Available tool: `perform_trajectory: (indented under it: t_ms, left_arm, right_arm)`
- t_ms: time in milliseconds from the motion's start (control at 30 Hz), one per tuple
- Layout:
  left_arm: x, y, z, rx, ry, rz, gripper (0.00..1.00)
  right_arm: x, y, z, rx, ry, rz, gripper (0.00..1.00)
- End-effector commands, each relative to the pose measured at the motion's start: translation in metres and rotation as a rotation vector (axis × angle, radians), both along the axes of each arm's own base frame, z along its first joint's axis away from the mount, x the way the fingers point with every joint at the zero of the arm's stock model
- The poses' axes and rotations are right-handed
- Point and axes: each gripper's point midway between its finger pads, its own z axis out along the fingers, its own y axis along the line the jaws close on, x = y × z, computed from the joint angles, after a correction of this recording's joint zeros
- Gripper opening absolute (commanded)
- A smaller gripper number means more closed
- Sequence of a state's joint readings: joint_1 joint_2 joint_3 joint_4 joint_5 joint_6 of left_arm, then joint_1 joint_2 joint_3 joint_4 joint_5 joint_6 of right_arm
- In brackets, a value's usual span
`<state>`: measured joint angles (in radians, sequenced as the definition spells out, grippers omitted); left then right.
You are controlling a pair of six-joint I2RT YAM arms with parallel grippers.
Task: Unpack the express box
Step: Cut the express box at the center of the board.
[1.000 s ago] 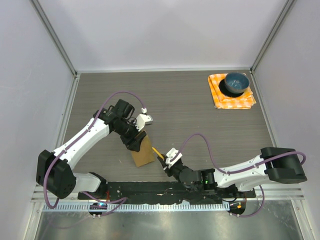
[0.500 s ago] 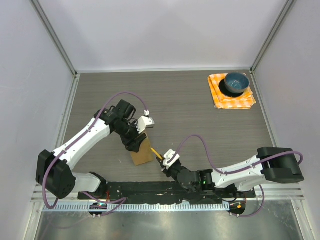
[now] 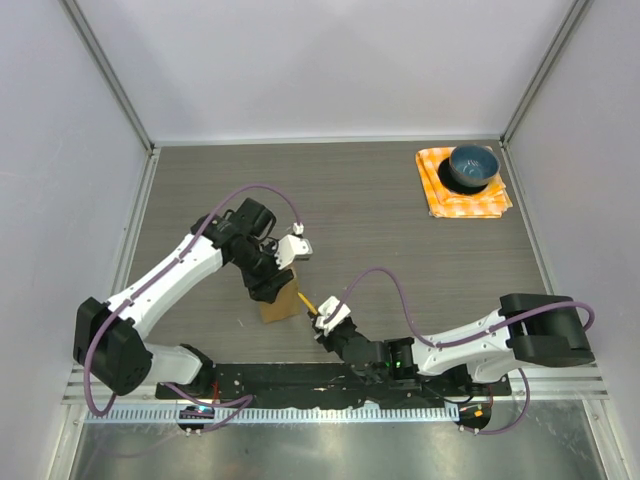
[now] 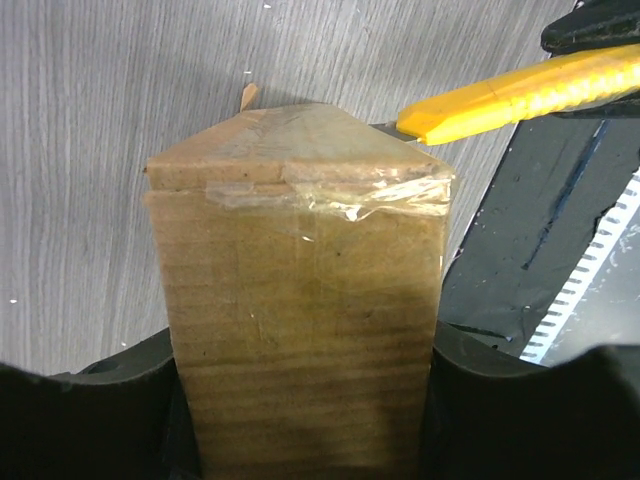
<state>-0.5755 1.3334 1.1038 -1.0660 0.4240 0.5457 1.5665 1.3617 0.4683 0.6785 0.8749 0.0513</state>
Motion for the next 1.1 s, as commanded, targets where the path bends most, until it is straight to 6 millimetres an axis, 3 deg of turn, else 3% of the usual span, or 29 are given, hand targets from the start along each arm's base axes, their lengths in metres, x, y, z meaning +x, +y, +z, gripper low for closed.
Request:
perform_trajectory:
  t_ms: [0, 167, 500, 700, 900, 1000, 1067]
  left_arm:
    - [-0.093, -0.029, 0.022, -0.154, 0.354, -0.2, 0.0]
    - [-0.101, -0.032, 0.023, -0.156, 0.392, -0.233, 0.0]
    - [-0.113, -0.034, 0.033, -0.191, 0.462, -0.288, 0.0]
    - [-0.118, -0.036, 0.036, -0.203, 0.488, -0.307, 0.0]
    - [-0.118, -0.035, 0.036, -0.198, 0.482, -0.309, 0.0]
    - [-0.119, -0.035, 0.038, -0.203, 0.483, -0.309, 0.0]
    - [-0.12, -0.035, 0.038, -0.206, 0.486, -0.314, 0.0]
  right_arm:
    - [0.027, 0.005, 0.015, 0.045, -0.008, -0.118, 0.01]
    - [0.036, 0.006, 0.023, 0.069, -0.021, -0.175, 0.01]
    - [0.047, 0.005, 0.068, 0.222, -0.027, -0.22, 0.01]
    - [0.052, 0.009, 0.071, 0.291, -0.022, -0.208, 0.01]
    - [0.05, 0.009, 0.112, 0.348, -0.082, -0.183, 0.01]
    - [0.05, 0.014, 0.109, 0.341, -0.069, -0.181, 0.01]
    - [0.056, 0.018, 0.094, 0.326, -0.033, -0.192, 0.01]
